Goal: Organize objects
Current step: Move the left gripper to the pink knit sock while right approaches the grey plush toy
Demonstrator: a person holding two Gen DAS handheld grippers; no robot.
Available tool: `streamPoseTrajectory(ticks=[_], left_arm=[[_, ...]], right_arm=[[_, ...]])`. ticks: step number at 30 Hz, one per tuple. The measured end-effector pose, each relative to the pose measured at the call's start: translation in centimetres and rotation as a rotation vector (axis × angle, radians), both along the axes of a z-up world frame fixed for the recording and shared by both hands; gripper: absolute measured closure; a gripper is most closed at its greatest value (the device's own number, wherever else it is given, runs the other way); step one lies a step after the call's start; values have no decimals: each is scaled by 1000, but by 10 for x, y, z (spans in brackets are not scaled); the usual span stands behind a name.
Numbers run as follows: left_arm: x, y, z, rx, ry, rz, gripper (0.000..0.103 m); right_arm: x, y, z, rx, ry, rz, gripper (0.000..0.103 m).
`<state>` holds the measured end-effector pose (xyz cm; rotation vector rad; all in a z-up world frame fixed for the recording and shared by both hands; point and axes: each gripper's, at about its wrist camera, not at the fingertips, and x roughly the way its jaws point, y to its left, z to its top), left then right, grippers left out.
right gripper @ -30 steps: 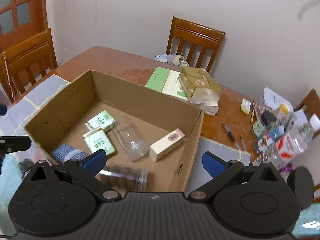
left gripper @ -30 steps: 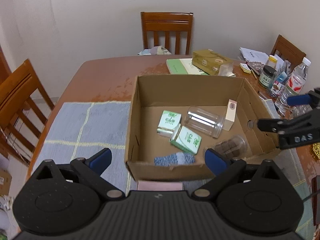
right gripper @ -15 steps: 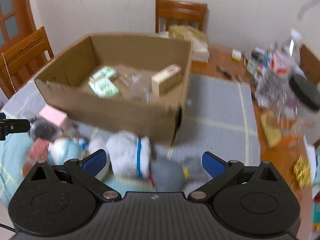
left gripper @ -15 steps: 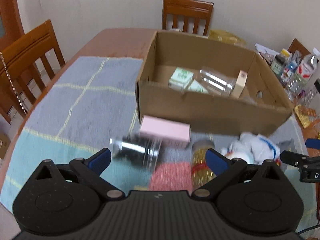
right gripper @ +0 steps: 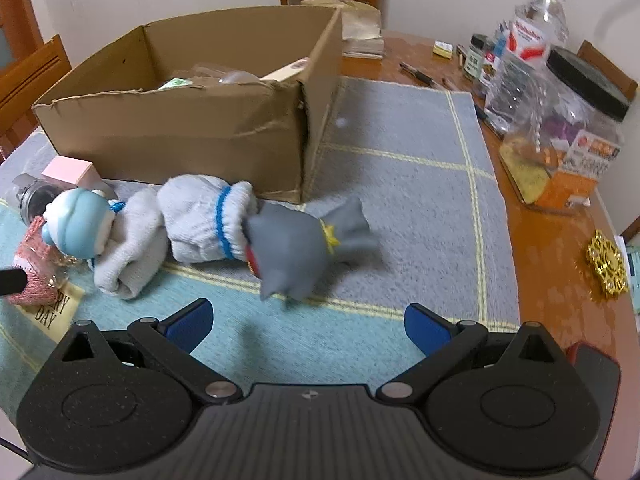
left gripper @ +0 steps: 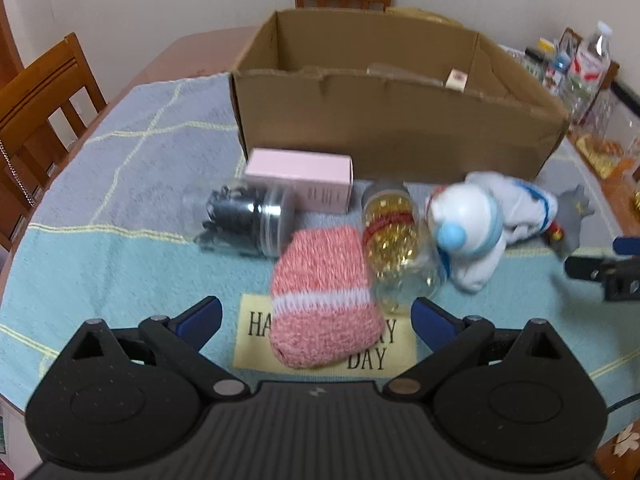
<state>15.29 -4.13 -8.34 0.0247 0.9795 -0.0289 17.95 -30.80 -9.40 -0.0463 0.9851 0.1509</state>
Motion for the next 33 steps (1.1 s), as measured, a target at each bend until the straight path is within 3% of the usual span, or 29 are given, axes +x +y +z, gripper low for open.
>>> streamPoseTrajectory(ticks=[9, 20, 29, 33], left_arm=[[13, -4, -29, 28, 22, 13, 3], [4, 23, -30, 45, 54, 43, 2], [6, 16, -31, 93, 10, -49, 5], [10, 18, -32, 40, -3, -69, 11]], right_arm=[[5, 1, -13, -35, -1, 92, 0], [19, 1, -20, -83, -10, 171, 0], [39, 4, -21, -112, -31, 221, 0], [42, 7, -22, -120, -32, 237, 0]])
